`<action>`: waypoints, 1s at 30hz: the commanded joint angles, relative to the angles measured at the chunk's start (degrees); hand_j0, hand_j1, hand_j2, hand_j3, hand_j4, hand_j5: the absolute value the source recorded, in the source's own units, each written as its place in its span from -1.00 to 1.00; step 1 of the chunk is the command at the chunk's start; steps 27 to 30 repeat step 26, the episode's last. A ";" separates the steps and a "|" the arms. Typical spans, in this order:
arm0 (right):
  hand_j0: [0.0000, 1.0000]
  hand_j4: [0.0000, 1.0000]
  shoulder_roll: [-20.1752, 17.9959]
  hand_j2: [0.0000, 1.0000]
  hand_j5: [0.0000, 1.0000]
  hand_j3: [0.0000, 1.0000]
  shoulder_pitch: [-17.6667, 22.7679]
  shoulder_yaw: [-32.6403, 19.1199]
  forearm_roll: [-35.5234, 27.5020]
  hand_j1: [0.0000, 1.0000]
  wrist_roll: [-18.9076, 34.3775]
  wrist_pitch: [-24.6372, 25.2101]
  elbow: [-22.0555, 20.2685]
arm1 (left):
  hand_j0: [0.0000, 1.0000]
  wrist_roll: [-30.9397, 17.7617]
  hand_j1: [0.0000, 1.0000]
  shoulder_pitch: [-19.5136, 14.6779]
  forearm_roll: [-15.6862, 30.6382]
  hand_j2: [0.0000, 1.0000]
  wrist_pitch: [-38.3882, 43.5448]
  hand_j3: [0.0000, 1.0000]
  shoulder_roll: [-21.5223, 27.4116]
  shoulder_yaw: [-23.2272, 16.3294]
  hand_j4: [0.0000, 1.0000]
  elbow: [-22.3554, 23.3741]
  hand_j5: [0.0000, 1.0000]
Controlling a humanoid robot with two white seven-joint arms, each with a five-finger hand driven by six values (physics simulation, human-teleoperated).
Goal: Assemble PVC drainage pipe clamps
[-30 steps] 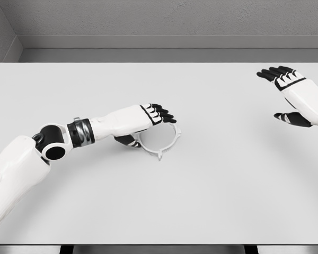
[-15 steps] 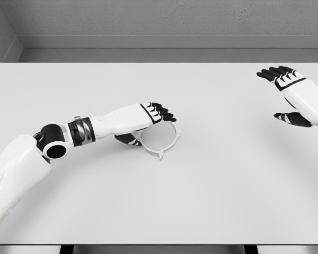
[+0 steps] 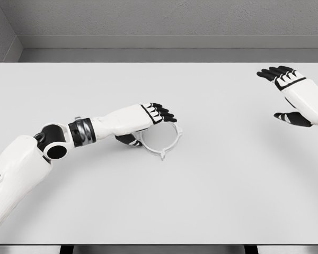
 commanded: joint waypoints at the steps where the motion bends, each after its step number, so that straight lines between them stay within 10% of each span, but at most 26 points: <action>1: 1.00 1.00 -0.03 1.00 1.00 1.00 -0.09 -0.02 -0.42 1.00 -0.03 0.11 -0.02 | 1.00 0.08 1.00 0.09 0.62 1.00 0.08 1.00 0.34 0.18 1.00 -0.29 1.00; 8: 1.00 1.00 -0.03 1.00 1.00 1.00 -0.09 -0.02 -0.42 1.00 -0.03 0.11 -0.02 | 1.00 0.16 1.00 -0.09 1.50 1.00 0.08 1.00 3.58 0.10 1.00 -1.26 1.00; 16: 1.00 1.00 0.05 1.00 1.00 1.00 0.00 -0.02 -0.42 1.00 -0.03 0.11 -0.02 | 1.00 0.60 1.00 -0.09 10.73 1.00 0.08 1.00 20.02 5.98 1.00 -5.04 1.00; 30: 1.00 1.00 0.05 1.00 1.00 1.00 0.09 -0.19 -0.42 1.00 -0.12 0.11 0.59 | 1.00 0.60 1.00 0.26 10.73 1.00 0.08 1.00 23.71 10.11 1.00 2.34 1.00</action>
